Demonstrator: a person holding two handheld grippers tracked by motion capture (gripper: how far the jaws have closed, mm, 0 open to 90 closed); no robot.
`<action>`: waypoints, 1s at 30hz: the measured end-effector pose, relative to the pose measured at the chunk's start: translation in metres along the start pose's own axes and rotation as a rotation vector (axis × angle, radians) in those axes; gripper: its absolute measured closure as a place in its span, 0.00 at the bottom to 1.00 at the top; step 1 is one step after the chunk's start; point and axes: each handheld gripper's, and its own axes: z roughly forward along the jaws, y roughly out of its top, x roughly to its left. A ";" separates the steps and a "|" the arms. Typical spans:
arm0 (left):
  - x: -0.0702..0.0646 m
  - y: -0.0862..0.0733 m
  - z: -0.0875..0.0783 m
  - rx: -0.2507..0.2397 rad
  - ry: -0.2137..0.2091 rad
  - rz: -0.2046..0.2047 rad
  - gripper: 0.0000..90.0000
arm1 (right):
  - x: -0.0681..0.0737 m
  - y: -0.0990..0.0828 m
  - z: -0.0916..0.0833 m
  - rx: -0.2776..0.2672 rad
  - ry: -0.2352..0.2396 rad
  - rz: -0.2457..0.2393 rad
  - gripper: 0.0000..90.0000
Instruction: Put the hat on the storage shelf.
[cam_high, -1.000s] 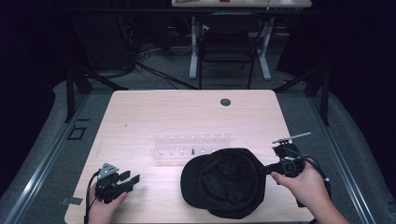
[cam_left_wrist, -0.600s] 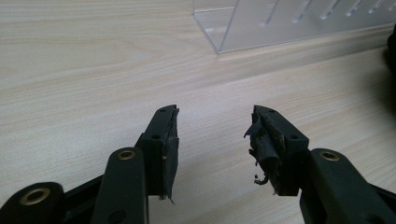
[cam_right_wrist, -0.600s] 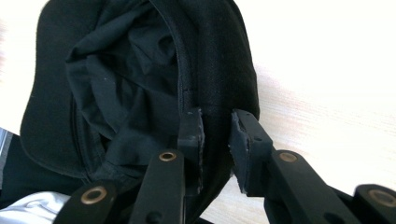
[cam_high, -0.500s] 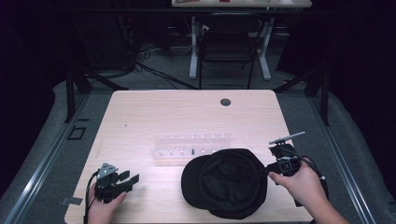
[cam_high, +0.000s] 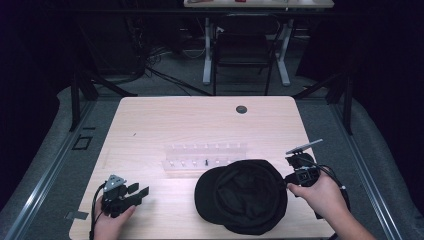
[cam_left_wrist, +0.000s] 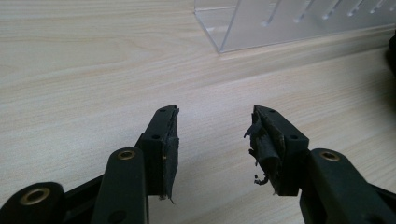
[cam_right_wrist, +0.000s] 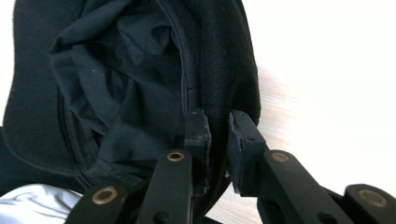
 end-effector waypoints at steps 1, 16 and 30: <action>0.000 0.000 0.000 0.000 0.000 0.000 0.57 | 0.000 0.000 0.000 0.003 -0.012 0.001 0.89; 0.000 0.000 0.001 0.002 -0.002 -0.001 0.57 | -0.001 0.004 0.006 0.047 -0.023 0.002 0.93; 0.001 0.000 0.001 -0.002 -0.002 -0.004 0.57 | 0.001 0.006 -0.006 0.049 0.023 0.031 0.96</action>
